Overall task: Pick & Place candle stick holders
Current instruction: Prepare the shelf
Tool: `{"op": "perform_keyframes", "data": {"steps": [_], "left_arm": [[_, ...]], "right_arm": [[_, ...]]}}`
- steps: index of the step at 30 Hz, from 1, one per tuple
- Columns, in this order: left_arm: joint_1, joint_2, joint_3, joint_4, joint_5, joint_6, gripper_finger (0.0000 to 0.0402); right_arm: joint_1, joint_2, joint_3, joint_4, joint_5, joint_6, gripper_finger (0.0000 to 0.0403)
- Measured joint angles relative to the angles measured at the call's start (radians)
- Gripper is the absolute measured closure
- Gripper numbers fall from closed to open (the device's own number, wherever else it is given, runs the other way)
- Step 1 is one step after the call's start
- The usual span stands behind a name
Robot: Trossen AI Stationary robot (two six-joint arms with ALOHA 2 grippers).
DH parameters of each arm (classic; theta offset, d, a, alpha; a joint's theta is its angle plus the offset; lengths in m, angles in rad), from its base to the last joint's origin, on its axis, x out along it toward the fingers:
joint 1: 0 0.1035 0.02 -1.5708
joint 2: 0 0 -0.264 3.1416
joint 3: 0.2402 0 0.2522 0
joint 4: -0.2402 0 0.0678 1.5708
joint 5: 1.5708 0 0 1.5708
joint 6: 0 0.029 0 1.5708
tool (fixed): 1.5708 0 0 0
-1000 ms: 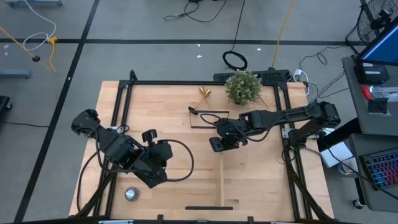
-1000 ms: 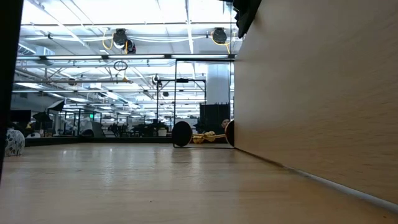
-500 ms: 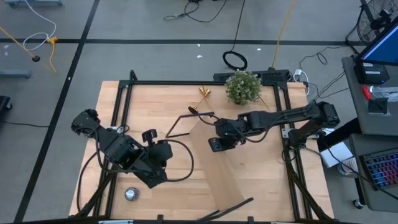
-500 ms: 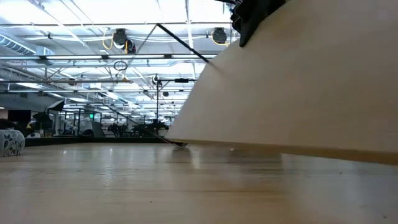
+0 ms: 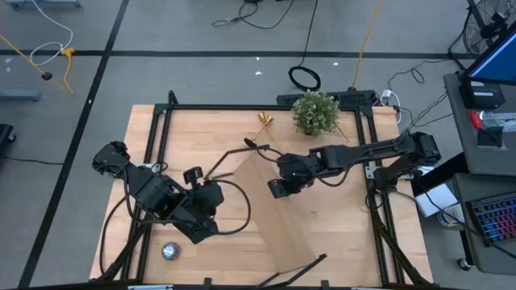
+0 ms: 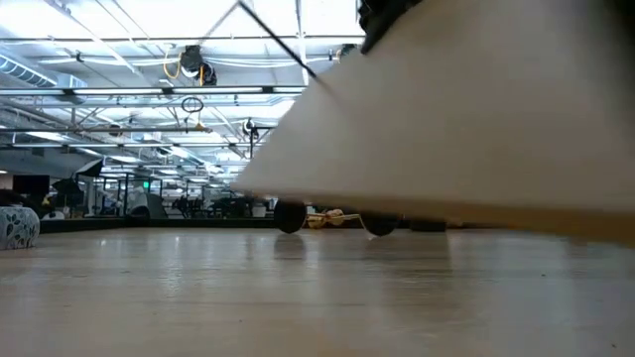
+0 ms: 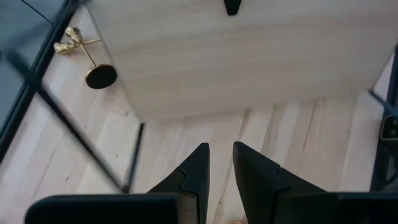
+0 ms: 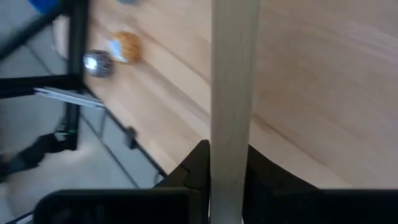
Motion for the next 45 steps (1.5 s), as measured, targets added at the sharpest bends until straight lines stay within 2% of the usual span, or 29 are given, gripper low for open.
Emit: {"op": "perform_keyframes", "data": {"steps": [6,18,22,29,40,45], "left_arm": [[-0.036,-0.07,-0.002,0.013,-0.087,-0.074,0.0323],[-0.22,-0.339,0.0,0.099,-0.382,-0.26,0.0323],[-0.247,-0.375,0.0,0.112,-0.377,-0.295,0.0323],[-0.251,-0.371,0.0,0.109,-0.27,-0.329,0.0323],[-0.314,-0.373,0.0,0.055,-0.316,-0.487,0.0323],[-0.334,-0.367,0.0,0.052,-0.364,-0.547,0.0323]], "right_arm": [[-0.007,-0.064,0.001,0.124,0.037,0.006,0.0363],[-0.024,-0.199,0.002,0.12,0.129,-0.084,0.0363],[-0.029,-0.218,0.002,0.185,0.147,-0.138,0.0363],[-0.042,-0.244,0.003,0.345,0.165,-0.267,0.0363],[-0.042,-0.291,0.004,0.541,0.278,-0.577,0.0363],[-0.047,-0.305,0.004,0.652,0.224,-0.625,0.0363]]}}
